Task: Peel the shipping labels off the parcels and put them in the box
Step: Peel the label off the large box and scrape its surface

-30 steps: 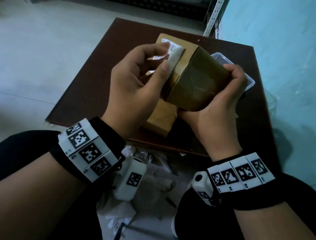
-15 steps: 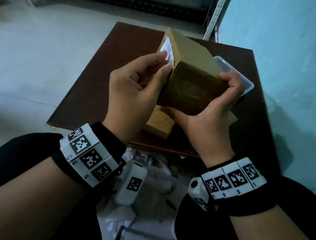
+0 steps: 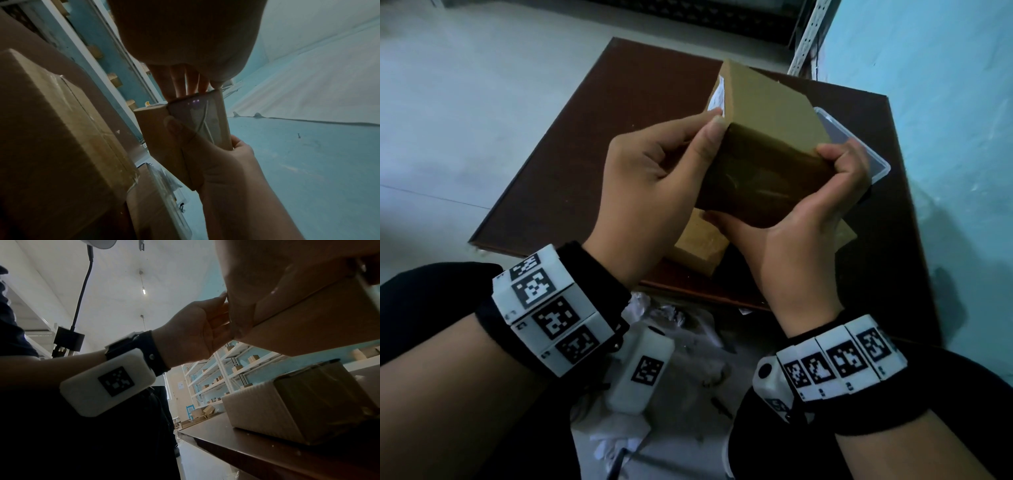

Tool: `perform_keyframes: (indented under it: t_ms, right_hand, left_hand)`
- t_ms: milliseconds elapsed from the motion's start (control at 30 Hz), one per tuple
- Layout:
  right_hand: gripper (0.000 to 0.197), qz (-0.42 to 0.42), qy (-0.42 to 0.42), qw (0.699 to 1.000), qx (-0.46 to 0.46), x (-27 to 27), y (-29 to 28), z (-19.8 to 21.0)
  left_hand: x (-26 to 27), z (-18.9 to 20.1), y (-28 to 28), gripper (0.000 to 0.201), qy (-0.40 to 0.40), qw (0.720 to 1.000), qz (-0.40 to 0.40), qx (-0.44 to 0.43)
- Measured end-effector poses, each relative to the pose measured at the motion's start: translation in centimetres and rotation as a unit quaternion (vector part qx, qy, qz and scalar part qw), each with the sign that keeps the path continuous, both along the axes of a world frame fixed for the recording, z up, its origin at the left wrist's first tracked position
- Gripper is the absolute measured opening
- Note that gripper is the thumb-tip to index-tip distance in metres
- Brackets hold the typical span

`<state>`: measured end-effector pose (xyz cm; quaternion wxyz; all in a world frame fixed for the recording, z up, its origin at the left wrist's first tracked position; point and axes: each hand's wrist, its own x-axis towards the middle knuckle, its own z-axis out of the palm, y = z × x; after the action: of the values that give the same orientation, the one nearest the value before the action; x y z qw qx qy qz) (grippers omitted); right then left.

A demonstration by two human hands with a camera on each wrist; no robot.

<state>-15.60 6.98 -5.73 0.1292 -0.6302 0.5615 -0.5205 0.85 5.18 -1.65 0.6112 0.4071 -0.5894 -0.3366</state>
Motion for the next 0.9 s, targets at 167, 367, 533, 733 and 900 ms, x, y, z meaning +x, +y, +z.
perform_keyframes:
  t_ms: [167,367,533,733,900]
  right_hand:
    - [0.112,-0.003,0.012,1.000,-0.020,0.1,0.2,0.2]
    - [0.103,0.005,0.022,0.999,-0.023,0.3,0.2,0.6]
    - [0.103,0.030,0.029,0.999,-0.010,0.3,0.3,1.0]
    - [0.046,0.084,-0.240,0.965,0.064,-0.1,0.3,2.8]
    - [0.033,0.031,-0.345,0.936,0.065,-0.4,0.0,3.7]
  left_hand:
    - [0.1,0.2,0.1,0.020,0.031,0.998,-0.009,0.054]
    - [0.5,0.0,-0.1,0.015,0.024,0.998,0.013,0.063]
    - [0.9,-0.2,-0.4,0.008,0.005,0.996,0.021,0.088]
    - [1.0,-0.2,-0.4,0.011,-0.001,0.996,0.033,0.088]
    - [-0.1,0.1,0.4,0.011,0.029,0.997,0.021,0.067]
